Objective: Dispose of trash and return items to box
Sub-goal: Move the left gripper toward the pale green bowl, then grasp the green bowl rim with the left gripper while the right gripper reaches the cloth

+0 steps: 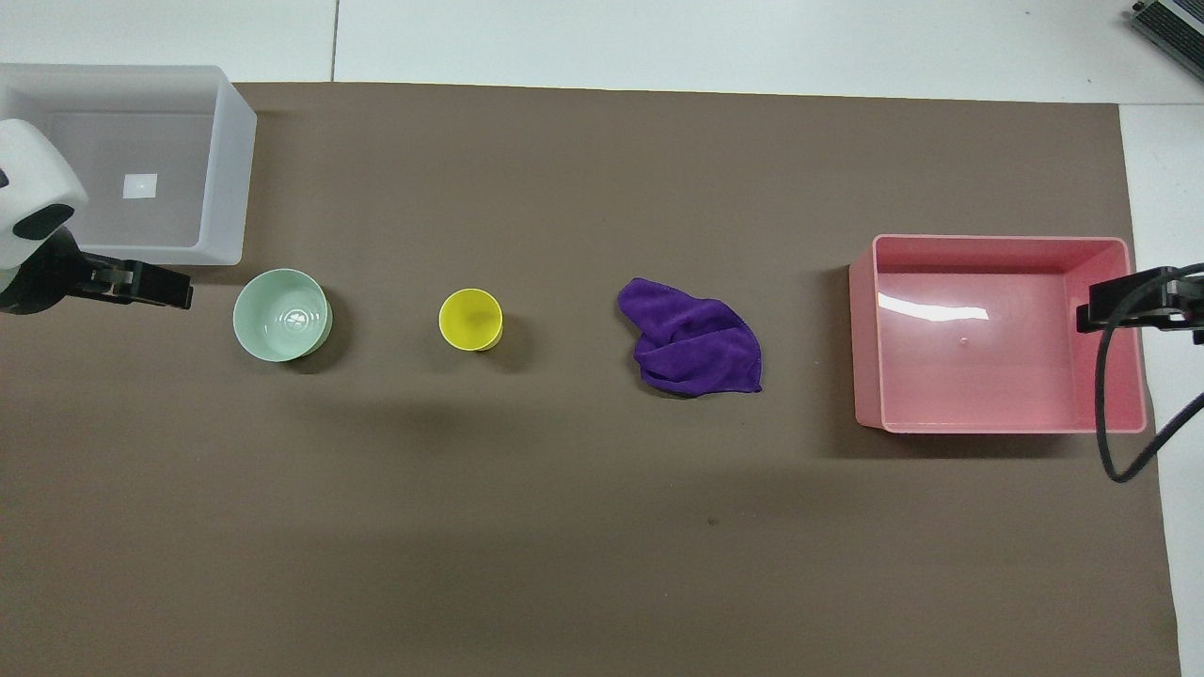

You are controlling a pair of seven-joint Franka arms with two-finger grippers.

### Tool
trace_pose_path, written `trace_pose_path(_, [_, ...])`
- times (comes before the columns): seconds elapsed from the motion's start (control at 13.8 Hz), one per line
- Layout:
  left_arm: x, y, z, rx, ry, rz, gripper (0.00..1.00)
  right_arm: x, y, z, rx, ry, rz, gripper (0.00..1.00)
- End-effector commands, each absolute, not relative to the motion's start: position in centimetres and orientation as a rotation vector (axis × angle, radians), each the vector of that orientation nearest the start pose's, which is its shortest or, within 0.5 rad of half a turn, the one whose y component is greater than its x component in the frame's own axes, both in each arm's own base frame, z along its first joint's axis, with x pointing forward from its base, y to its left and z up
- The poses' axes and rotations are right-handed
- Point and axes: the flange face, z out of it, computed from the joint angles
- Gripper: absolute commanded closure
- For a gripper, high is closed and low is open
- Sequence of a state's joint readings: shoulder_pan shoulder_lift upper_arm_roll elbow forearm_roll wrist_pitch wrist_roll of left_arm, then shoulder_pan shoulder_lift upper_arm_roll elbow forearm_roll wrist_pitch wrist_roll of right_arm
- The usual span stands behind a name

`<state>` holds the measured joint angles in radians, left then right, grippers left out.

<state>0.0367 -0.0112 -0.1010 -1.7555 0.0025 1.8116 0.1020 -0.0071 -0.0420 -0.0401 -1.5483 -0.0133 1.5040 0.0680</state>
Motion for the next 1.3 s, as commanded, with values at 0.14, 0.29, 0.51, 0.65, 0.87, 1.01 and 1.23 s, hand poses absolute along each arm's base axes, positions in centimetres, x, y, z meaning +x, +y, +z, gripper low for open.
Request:
trace_pose_path(0.14, [59.7, -1.5, 48.9, -3.118, 0.203, -0.154, 0.00, 53.1, -2.6, 65.0, -3.166, 0.138, -0.019, 0.00])
trace_pose_path(0.29, [60.1, -1.4, 44.9, -3.119, 0.201, -0.188, 0.00, 53.1, -2.6, 65.0, -3.166, 0.138, -0.017, 0.00])
trace_pose_path(0.51, [59.5, -0.4, 40.1, -3.120, 0.176, -0.241, 0.00, 53.2, -2.6, 64.8, -3.164, 0.140, -0.022, 0.00])
trace_pose_path(0.65, [60.1, -0.4, 36.8, -3.127, 0.174, -0.238, 0.00, 53.1, -2.1, 64.6, -3.161, 0.132, -0.027, 0.00])
trace_pose_path(0.87, [59.8, -0.3, 32.1, -3.134, 0.173, -0.247, 0.00, 54.0, -1.6, 63.7, -3.146, 0.108, -0.113, 0.00])
trace_pose_path(1.01, [59.1, -0.3, 30.8, -3.134, 0.174, -0.257, 0.09, 55.2, 1.6, 61.4, -3.141, 0.025, -0.169, 0.00])
trace_pose_path(1.23, [59.0, -0.1, 30.8, -3.136, 0.167, -0.235, 1.00, 57.5, 5.8, 56.6, -3.131, -0.037, -0.210, 0.00])
